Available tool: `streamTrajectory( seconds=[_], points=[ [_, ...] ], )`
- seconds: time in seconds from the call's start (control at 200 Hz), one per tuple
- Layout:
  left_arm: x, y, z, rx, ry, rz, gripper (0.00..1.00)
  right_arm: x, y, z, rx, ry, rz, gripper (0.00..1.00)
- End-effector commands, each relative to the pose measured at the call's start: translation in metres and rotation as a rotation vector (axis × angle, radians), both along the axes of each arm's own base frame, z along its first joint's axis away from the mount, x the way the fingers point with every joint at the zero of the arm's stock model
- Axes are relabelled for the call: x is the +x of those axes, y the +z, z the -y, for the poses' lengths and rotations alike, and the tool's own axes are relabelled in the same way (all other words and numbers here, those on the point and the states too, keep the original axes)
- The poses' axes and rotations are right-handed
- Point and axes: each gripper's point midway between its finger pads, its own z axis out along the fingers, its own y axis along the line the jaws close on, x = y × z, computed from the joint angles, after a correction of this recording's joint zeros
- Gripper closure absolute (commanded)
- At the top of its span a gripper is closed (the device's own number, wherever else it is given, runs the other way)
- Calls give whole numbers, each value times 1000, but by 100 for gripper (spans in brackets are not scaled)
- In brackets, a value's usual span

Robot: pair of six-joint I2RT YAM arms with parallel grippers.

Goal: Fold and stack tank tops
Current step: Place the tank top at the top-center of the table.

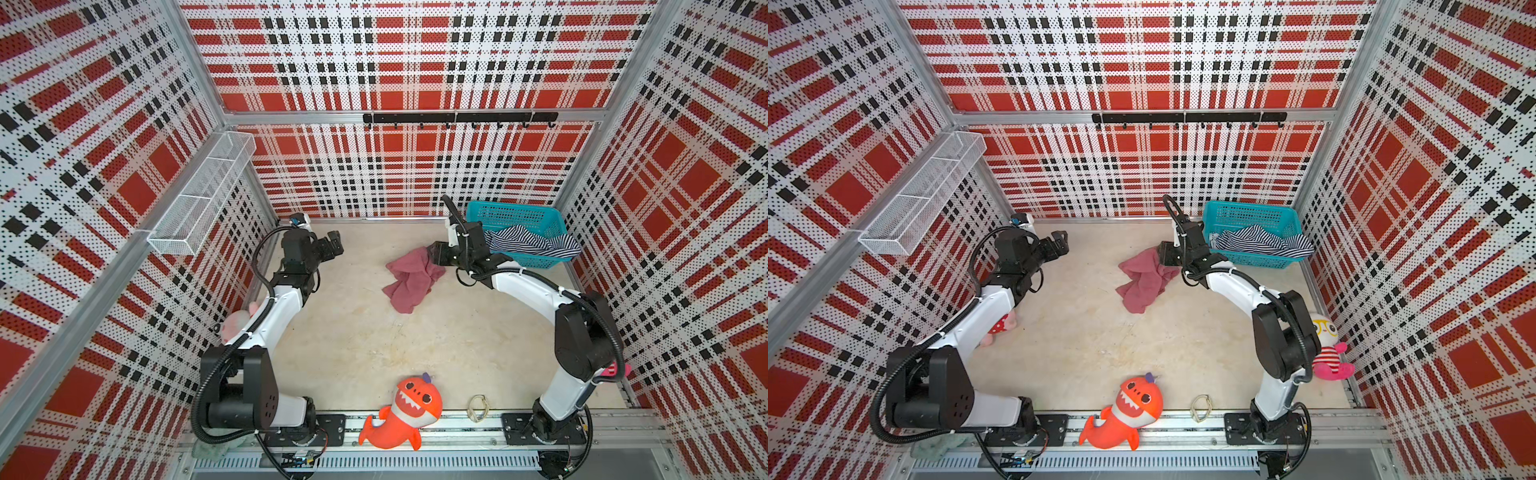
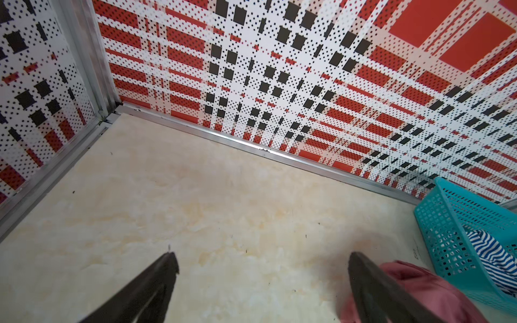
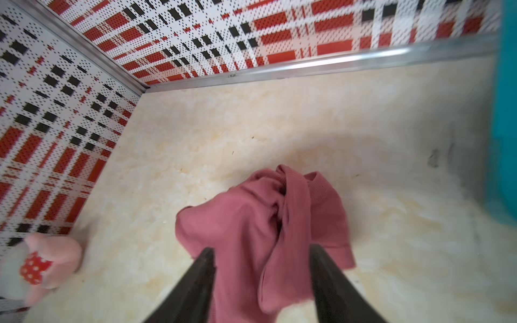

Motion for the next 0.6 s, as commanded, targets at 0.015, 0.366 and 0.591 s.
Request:
streamTrajectory(
  seconds=[0.015, 0.366, 0.591],
  points=[
    [3, -2, 11, 38, -26, -39, 2, -25, -2, 30, -49, -46, -24, 18],
    [5, -14, 54, 46, -115, -95, 6, -122, -48, -23, 11, 96, -200, 44],
    [4, -13, 45, 73, -83, -92, 6, -140, -82, -80, 207, 226, -276, 72]
  ],
)
